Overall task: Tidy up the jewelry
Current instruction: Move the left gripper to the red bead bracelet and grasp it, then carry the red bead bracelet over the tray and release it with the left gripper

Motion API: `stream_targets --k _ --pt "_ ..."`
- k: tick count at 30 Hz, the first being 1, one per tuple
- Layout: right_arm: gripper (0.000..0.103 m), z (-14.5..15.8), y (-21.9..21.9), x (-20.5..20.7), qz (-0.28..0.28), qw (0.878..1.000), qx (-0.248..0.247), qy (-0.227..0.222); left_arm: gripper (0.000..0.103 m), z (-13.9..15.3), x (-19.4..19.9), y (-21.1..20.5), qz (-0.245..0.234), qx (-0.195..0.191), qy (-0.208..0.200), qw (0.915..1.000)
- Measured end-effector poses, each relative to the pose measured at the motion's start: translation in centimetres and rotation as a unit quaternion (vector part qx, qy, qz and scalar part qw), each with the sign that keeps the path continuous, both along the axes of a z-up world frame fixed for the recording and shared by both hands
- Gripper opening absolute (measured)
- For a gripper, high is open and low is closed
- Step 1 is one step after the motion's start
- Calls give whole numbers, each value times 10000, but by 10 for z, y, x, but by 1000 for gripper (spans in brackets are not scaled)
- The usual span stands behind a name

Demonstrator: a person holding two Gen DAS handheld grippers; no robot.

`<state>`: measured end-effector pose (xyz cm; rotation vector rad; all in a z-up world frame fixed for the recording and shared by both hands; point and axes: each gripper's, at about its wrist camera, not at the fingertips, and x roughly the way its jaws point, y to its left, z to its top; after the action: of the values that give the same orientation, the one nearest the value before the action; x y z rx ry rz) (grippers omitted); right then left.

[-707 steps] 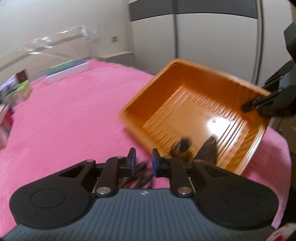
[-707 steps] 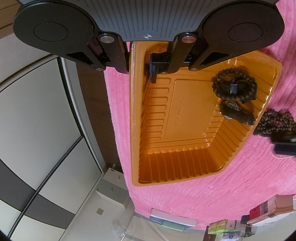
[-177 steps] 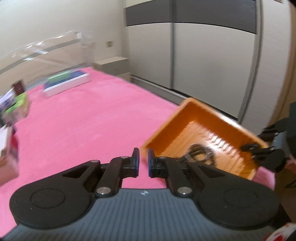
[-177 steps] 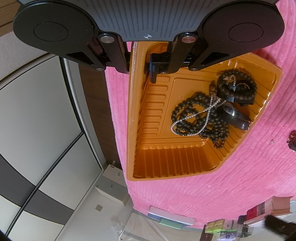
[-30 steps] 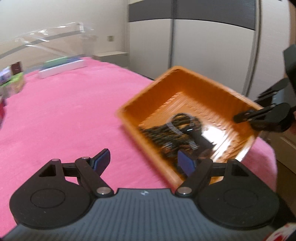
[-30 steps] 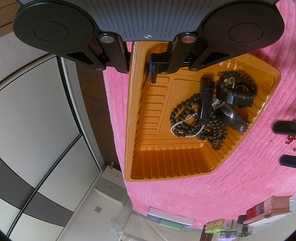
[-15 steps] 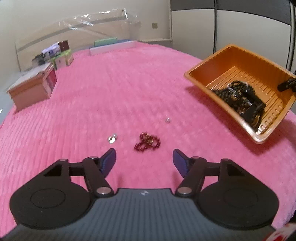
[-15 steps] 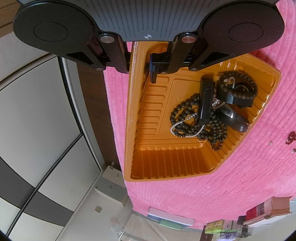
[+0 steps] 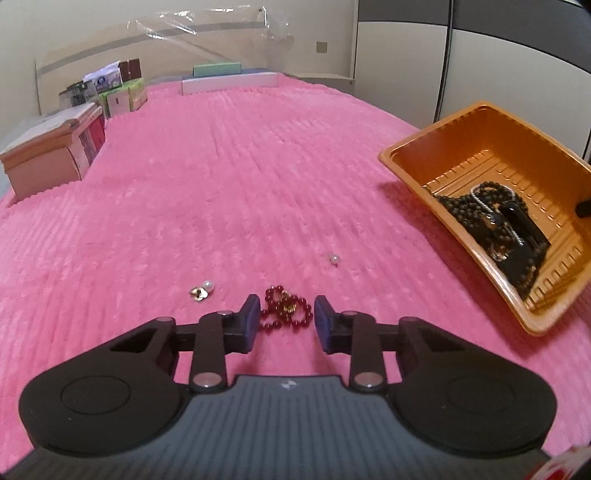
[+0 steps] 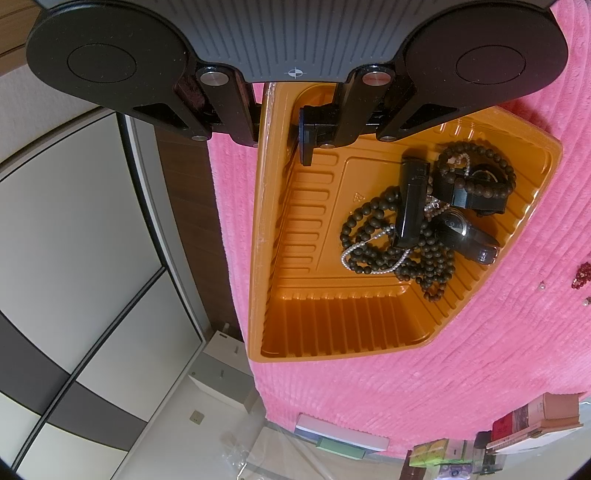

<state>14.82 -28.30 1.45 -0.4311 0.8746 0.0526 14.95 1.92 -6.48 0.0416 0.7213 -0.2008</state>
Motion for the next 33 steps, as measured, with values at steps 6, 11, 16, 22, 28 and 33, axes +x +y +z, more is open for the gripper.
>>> stream_targets --k 6,11,16,22,28,33 --pt "5 0 -1 1 -10 10000 4 8 14 -14 20 4 188 -169 346 9991" --pt "5 -2 -3 3 -29 10000 11 17 5 -15 18 6 174 -207 433 9987" --pt "5 -3 -3 3 -29 10000 6 13 4 -10 6 12 183 -230 364 9989" --pt "5 -3 -1 3 -28 10000 -10 6 4 8 -7 23 257 -241 212 9992" --pt "5 -3 -1 3 -26 10000 -15 4 4 24 -12 28 272 -249 84 9993" --pt "5 -3 -1 3 -23 10000 -21 4 4 37 -13 24 160 -221 21 9996"
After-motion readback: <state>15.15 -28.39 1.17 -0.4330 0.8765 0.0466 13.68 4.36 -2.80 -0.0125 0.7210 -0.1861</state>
